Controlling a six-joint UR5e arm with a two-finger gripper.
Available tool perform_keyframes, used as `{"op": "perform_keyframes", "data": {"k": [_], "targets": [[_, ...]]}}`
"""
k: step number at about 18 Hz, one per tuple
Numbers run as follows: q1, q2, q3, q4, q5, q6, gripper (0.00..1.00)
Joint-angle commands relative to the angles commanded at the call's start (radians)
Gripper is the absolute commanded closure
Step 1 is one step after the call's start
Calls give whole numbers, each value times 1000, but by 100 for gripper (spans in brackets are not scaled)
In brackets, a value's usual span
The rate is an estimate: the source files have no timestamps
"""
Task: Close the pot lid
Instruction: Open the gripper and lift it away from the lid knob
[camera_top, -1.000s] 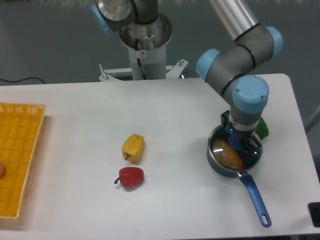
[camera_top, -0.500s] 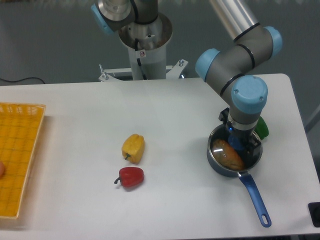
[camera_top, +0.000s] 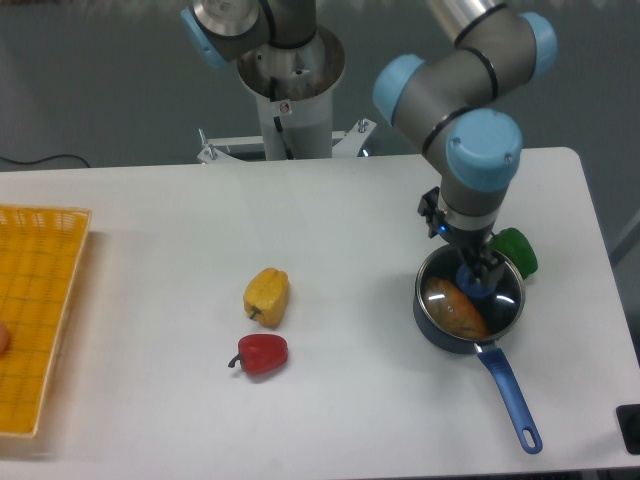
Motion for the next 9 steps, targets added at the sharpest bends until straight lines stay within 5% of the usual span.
{"op": "perform_keyframes", "data": {"k": [4,9], "targets": [[15,14,5,-43,-3,1,0],[52,101,-6,-99,-15,50,0]]}}
